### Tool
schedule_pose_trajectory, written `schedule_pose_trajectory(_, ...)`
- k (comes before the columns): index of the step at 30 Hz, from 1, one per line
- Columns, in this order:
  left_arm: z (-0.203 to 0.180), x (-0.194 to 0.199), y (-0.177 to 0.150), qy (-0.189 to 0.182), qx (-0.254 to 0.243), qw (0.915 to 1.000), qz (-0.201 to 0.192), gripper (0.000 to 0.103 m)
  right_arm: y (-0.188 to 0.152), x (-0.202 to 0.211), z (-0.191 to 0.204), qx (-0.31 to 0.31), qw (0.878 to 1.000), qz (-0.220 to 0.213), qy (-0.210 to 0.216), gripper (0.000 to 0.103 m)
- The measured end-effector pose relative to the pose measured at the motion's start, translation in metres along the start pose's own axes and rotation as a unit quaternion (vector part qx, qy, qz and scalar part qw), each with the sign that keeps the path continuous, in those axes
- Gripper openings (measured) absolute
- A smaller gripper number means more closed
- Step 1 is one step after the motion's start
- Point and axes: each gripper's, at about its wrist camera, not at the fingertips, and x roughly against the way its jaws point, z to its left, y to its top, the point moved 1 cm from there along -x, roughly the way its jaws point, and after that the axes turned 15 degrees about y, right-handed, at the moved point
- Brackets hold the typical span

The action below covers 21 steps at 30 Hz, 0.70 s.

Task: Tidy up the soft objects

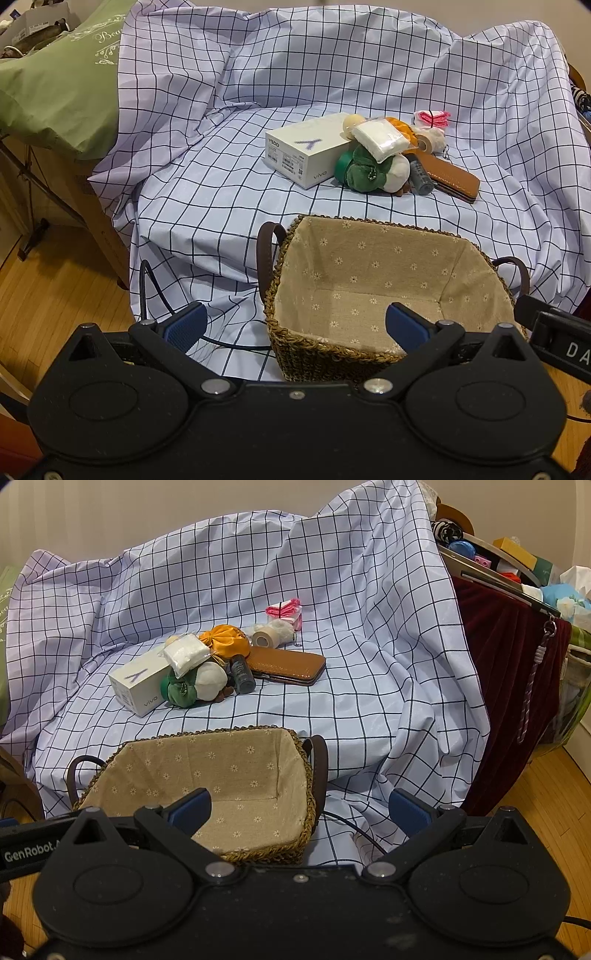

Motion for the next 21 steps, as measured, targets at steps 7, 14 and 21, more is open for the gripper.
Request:
schedule_pose_trajectory(7,0.004,0.005,0.0,0.018,0.01,0.9997,-0.011,0.1,-0.002,-0.001,0.0,-0.001,1.0,-0.013,0.011,0.103)
schedule_pose_trajectory(14,-0.006,0.001,-0.002,0.016,-0.025,0.9996,0.003,0.1,0.002,-0.004,-0.005,-0.006,1.0,-0.019,0.01,0.102)
schedule_pose_trajectory(21,-0.008,0.003,0.013,0.009,-0.03,0.9995,-0.005,0.099,0.016,-0.018,-0.01,0.02,0.999,-0.029,-0.004,0.1)
